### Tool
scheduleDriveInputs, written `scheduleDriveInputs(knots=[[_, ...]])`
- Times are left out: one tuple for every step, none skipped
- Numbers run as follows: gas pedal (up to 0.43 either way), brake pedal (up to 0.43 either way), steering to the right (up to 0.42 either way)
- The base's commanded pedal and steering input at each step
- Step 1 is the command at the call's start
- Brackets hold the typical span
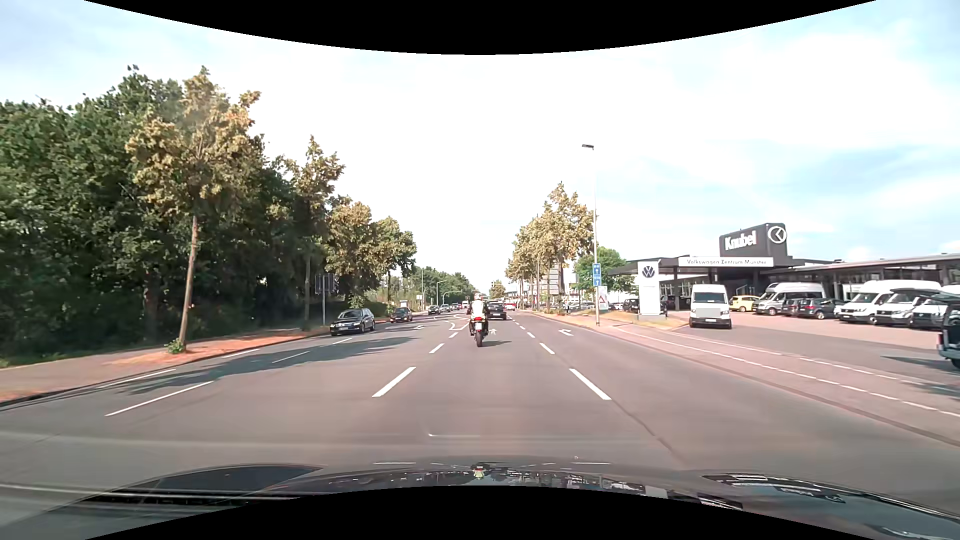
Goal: Follow the waypoints while adhering to traffic rules and regulations
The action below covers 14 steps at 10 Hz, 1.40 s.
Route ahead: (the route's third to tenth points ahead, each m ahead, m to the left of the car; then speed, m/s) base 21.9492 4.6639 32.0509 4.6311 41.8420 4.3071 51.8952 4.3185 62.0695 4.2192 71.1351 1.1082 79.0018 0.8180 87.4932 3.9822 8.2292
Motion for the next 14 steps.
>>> scheduleDriveInputs(knots=[[0.039,0.0,0.001],[0.008,0.0,0.001],[0.0,0.0,0.0],[0.0,0.0,0.0],[0.0,0.0,0.0],[0.0,0.0,0.0],[0.0,0.0,0.0],[0.0,0.0,0.0],[0.0,0.0,0.0],[0.0,0.0,0.0],[0.0,0.0,0.0],[0.0,0.0,0.0],[0.0,0.0,-0.002],[0.0,0.0,-0.002]])
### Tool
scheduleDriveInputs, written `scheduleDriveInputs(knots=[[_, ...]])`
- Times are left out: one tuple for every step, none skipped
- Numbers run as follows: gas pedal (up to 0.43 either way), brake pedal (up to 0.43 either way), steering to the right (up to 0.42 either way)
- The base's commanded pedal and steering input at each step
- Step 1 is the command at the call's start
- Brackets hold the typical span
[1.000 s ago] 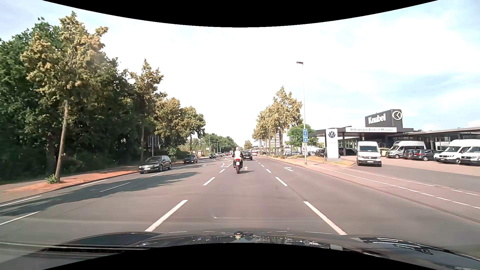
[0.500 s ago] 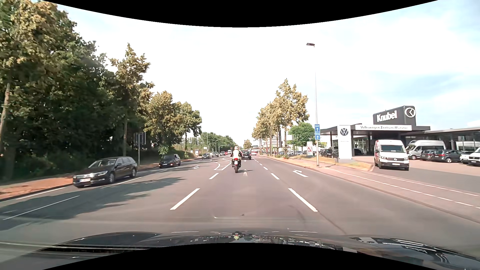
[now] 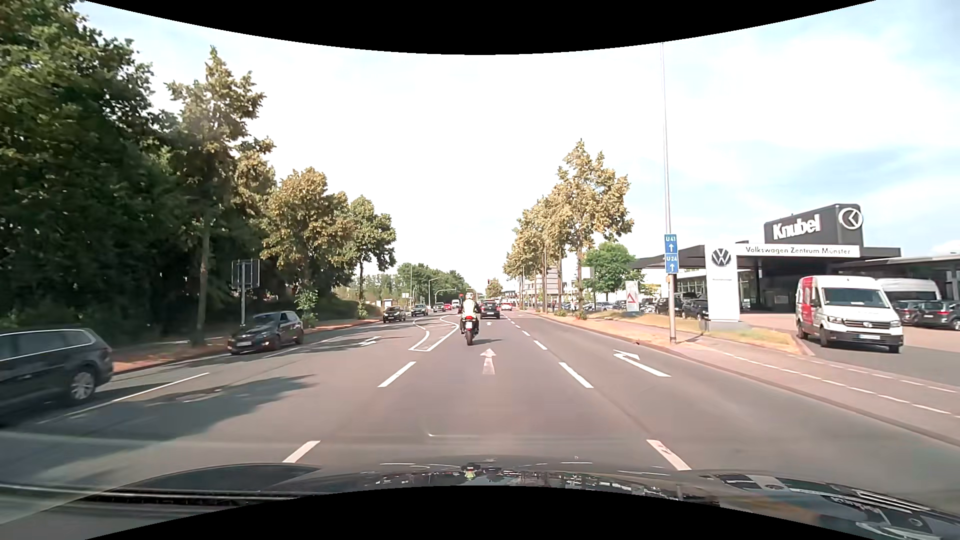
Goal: Follow the waypoints while adhering to traffic rules and regulations
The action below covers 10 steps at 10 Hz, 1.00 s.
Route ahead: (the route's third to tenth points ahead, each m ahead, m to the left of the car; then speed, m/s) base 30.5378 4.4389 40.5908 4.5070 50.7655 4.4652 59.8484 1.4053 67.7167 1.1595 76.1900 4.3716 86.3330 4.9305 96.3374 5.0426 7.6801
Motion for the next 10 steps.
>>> scheduleDriveInputs(knots=[[0.0,0.0,-0.002],[0.0,0.0,-0.003],[0.0,0.0,-0.003],[0.0,0.0,-0.003],[0.0,0.0,-0.002],[0.0,0.0,-0.002],[0.0,0.0,-0.002],[0.0,0.0,-0.002],[0.02,0.0,-0.003],[0.02,0.0,-0.003]])
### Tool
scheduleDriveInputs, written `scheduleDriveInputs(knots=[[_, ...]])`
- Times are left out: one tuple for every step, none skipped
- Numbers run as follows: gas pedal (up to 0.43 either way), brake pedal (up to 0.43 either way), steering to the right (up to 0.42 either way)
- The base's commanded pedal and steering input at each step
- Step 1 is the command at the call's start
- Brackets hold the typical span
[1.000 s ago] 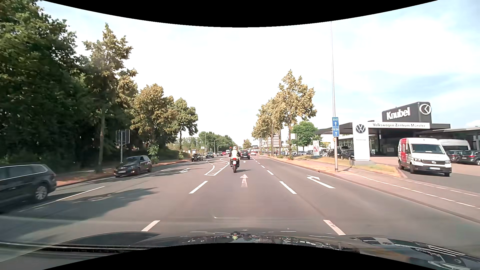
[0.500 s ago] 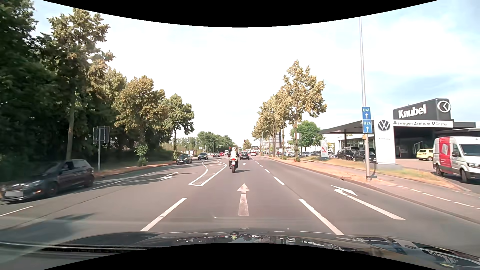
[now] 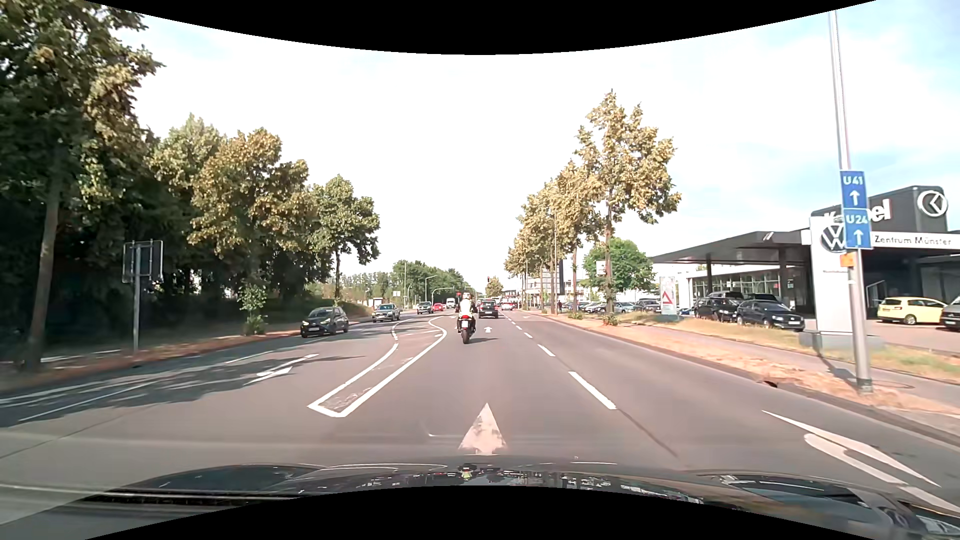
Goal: Follow the waypoints while adhering to traffic rules and regulations
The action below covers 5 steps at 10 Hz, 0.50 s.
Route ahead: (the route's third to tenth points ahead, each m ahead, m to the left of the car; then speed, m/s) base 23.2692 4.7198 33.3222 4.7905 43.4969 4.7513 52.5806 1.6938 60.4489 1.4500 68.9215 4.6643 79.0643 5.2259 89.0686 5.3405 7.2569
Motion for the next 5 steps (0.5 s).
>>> scheduleDriveInputs(knots=[[0.02,0.0,-0.003],[0.02,0.0,-0.003],[0.02,0.0,-0.003],[0.02,0.0,-0.003],[0.02,0.0,-0.003]])
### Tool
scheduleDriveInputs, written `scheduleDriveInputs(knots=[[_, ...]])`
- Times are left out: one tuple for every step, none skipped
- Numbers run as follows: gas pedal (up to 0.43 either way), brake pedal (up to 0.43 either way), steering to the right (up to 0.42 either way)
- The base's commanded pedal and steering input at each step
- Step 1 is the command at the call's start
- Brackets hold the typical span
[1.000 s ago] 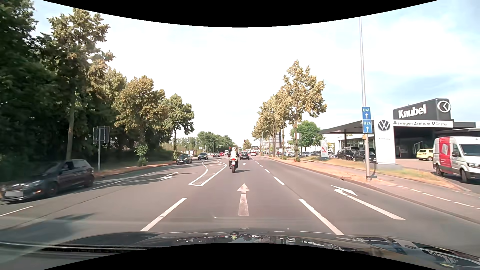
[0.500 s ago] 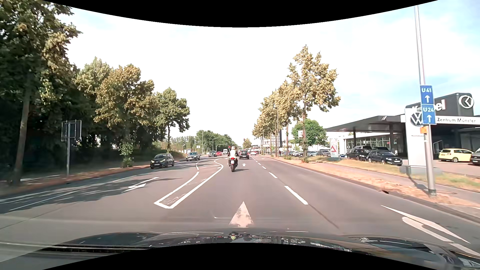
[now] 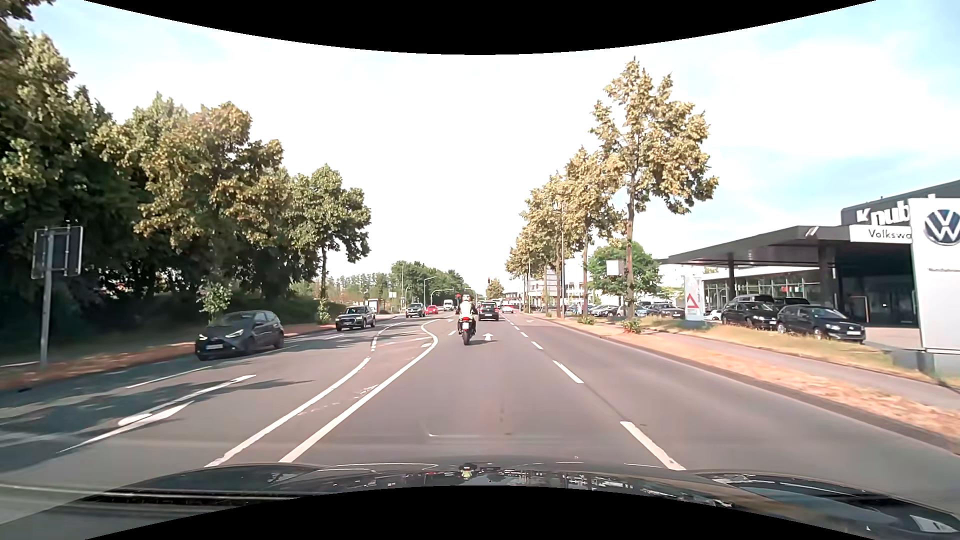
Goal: Follow the waypoints while adhering to traffic rules and regulations
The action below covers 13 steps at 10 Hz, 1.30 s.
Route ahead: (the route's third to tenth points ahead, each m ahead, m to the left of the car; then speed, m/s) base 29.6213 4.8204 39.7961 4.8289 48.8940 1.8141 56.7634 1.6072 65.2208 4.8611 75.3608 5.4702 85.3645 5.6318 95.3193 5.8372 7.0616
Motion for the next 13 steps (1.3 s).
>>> scheduleDriveInputs(knots=[[0.02,0.0,-0.003],[0.02,0.0,-0.002],[0.02,0.0,-0.003],[0.02,0.0,-0.003],[0.02,0.0,-0.003],[0.02,0.0,-0.003],[0.02,0.0,-0.003],[0.02,0.0,-0.003],[0.028,0.0,-0.003],[0.028,0.0,-0.003],[0.028,0.0,-0.003],[0.028,0.0,-0.003],[0.02,0.0,-0.002]])
